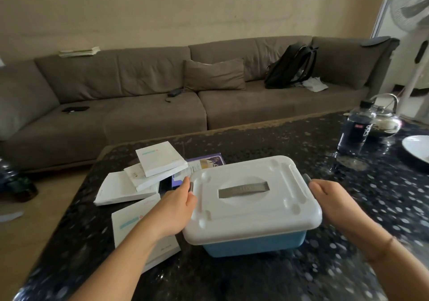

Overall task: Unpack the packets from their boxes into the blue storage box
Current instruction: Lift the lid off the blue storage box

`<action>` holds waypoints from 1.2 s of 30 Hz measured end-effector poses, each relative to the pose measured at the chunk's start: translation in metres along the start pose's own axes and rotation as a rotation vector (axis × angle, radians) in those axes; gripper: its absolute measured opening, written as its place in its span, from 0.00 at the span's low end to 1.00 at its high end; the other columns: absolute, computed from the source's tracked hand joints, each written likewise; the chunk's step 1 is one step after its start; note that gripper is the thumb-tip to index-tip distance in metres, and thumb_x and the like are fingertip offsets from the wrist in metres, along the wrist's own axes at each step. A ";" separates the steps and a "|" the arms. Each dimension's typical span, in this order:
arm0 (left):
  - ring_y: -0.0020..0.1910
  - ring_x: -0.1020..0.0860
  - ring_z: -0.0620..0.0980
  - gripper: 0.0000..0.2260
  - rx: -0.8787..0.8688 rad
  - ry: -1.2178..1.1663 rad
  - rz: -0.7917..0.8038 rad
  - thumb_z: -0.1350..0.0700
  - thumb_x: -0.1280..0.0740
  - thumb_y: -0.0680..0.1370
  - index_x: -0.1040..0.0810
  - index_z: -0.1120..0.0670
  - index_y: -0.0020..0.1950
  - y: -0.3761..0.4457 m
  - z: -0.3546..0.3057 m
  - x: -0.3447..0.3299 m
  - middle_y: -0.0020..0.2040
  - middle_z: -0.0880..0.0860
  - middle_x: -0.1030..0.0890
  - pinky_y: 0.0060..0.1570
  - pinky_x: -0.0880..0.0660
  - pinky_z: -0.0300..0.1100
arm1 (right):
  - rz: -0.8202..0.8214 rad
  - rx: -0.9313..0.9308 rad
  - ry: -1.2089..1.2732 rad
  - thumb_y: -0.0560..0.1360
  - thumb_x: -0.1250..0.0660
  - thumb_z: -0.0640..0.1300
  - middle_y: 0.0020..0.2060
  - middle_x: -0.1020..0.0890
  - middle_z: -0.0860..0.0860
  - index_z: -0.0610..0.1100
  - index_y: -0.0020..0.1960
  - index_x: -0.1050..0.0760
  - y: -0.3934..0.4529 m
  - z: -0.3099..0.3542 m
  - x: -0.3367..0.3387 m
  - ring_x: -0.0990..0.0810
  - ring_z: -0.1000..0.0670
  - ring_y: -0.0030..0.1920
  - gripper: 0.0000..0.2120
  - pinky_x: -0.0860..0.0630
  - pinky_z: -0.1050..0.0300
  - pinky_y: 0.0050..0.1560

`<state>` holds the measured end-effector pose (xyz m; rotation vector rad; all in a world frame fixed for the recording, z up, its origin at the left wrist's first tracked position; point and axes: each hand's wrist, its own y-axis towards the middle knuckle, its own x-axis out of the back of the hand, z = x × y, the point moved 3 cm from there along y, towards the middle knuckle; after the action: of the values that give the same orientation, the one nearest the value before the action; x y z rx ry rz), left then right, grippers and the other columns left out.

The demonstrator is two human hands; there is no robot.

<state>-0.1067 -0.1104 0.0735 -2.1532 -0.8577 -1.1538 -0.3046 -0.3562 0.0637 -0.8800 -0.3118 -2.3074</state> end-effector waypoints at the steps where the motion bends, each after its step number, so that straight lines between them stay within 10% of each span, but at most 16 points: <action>1: 0.50 0.22 0.48 0.25 -0.004 -0.013 -0.004 0.50 0.52 0.85 0.54 0.50 0.81 0.001 0.001 -0.001 0.64 0.56 0.24 0.55 0.24 0.49 | 0.002 0.012 -0.018 0.80 0.43 0.40 0.28 0.25 0.46 0.39 0.32 0.30 0.002 0.000 0.000 0.31 0.51 0.30 0.19 0.35 0.56 0.31; 10: 0.67 0.30 0.47 0.20 -0.076 -0.300 -0.061 0.54 0.50 0.85 0.41 0.47 0.79 0.010 0.015 -0.009 0.74 0.49 0.32 0.64 0.34 0.41 | 0.056 -0.095 0.075 0.80 0.43 0.42 0.28 0.24 0.47 0.41 0.32 0.29 0.006 -0.033 -0.016 0.29 0.49 0.32 0.18 0.33 0.52 0.35; 13: 0.54 0.20 0.48 0.16 -0.053 -0.424 -0.028 0.55 0.48 0.85 0.30 0.42 0.69 0.013 0.029 -0.012 0.61 0.50 0.20 0.55 0.21 0.47 | 0.084 -0.129 0.141 0.82 0.43 0.44 0.26 0.24 0.48 0.41 0.34 0.27 0.006 -0.033 -0.010 0.29 0.49 0.29 0.18 0.32 0.55 0.32; 17: 0.61 0.24 0.44 0.14 -0.041 -0.477 -0.090 0.51 0.43 0.84 0.29 0.44 0.70 0.012 0.040 -0.009 0.66 0.46 0.23 0.61 0.25 0.43 | -0.328 0.115 -0.152 0.77 0.36 0.56 0.42 0.19 0.53 0.50 0.52 0.21 0.003 0.000 0.025 0.20 0.48 0.43 0.11 0.23 0.51 0.46; 24: 0.68 0.31 0.40 0.19 -0.265 -0.416 -0.202 0.46 0.40 0.82 0.30 0.45 0.72 0.008 0.017 -0.007 0.69 0.41 0.29 0.68 0.33 0.40 | 0.226 0.602 -0.575 0.75 0.37 0.65 0.69 0.32 0.61 0.60 0.61 0.26 -0.010 0.082 -0.033 0.36 0.55 0.70 0.18 0.37 0.53 0.70; 32: 0.63 0.31 0.29 0.20 -0.257 -0.644 -0.169 0.37 0.43 0.76 0.35 0.35 0.69 0.002 0.019 -0.021 0.64 0.32 0.30 0.52 0.31 0.24 | 0.202 0.514 -0.574 0.80 0.41 0.56 0.69 0.31 0.59 0.55 0.58 0.27 -0.006 0.082 -0.047 0.38 0.52 0.71 0.10 0.45 0.48 0.72; 36: 0.61 0.34 0.22 0.19 -0.279 -0.644 -0.192 0.35 0.47 0.79 0.37 0.34 0.70 0.004 0.020 -0.022 0.65 0.28 0.32 0.62 0.37 0.30 | 0.148 0.533 -0.567 0.81 0.41 0.52 0.64 0.27 0.56 0.52 0.58 0.29 -0.004 0.081 -0.045 0.32 0.50 0.66 0.08 0.40 0.47 0.71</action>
<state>-0.1032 -0.1047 0.0442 -2.7868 -1.2532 -0.6820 -0.2395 -0.2971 0.0946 -1.1991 -1.0103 -1.6688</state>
